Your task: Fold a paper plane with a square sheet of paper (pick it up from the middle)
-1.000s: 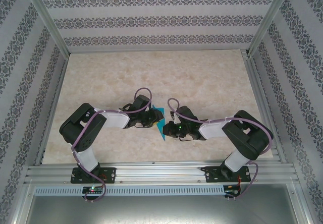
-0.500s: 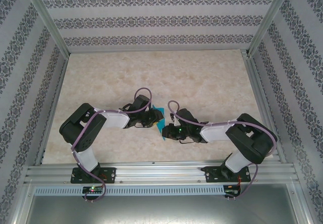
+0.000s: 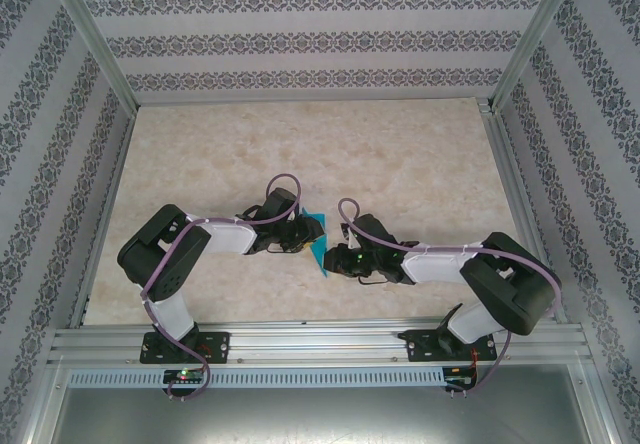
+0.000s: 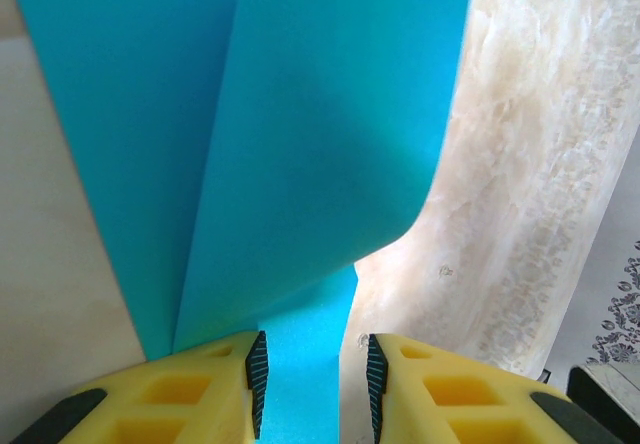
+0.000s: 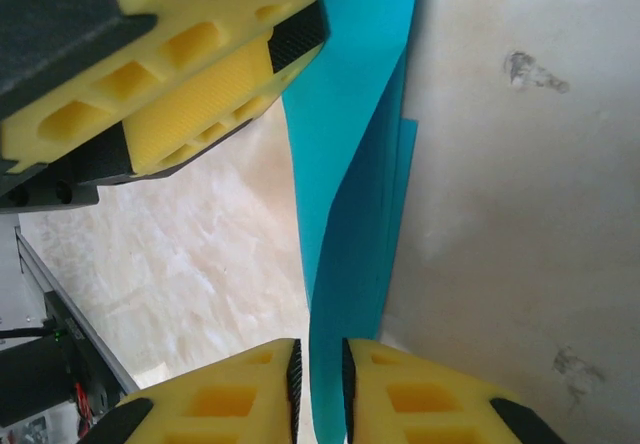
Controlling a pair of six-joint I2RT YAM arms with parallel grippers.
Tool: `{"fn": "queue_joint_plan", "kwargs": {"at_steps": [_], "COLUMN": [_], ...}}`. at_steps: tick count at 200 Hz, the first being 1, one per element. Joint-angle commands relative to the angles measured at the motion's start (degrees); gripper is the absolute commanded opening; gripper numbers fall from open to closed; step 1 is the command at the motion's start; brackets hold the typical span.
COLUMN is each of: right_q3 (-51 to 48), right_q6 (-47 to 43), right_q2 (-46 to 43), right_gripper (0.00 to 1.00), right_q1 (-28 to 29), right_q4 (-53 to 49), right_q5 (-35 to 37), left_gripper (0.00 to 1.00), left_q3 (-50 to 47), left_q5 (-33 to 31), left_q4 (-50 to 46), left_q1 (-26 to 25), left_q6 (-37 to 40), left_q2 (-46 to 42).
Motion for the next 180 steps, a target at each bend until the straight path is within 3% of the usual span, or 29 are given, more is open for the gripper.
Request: {"fn": "queue_joint_plan", "kwargs": {"at_steps": [1,33,82,107,155,180], "right_q3": [1.8,0.9,-1.0,1.2,-0.5,-0.3], "right_q6": [0.8,0.4,-1.5,-3.6,-2.2,-1.3], "right_q2": [2.4,3.7,6.9,7.1,-5.8,-11.7], "right_gripper": [0.14,0.05,0.07,0.08,0.18,0.14], "right_q1": [-0.7,-0.5,1.9,3.8,2.8,2.6], "right_q4": [0.3,1.7,-1.7,-10.3,-10.6,-6.9], "right_q5": [-0.2,-1.3,-0.8,3.6,8.8,9.9], "left_gripper": [0.36,0.36,0.36,0.36,0.36,0.36], "left_q3": [-0.4,-0.3,-0.4,-0.2,-0.2,0.0], "left_q5": [-1.8,-1.9,-2.2,-2.2,-2.3,-2.3], "left_q4": [-6.3,-7.1,-7.3,-7.8,-8.1,-8.2], "left_q1": [-0.5,-0.5,-0.4,-0.5,-0.5,-0.4], "left_q6": [0.8,1.0,0.8,0.7,0.8,0.9], "left_q2": [0.0,-0.3,-0.5,-0.2,-0.2,0.0]}}
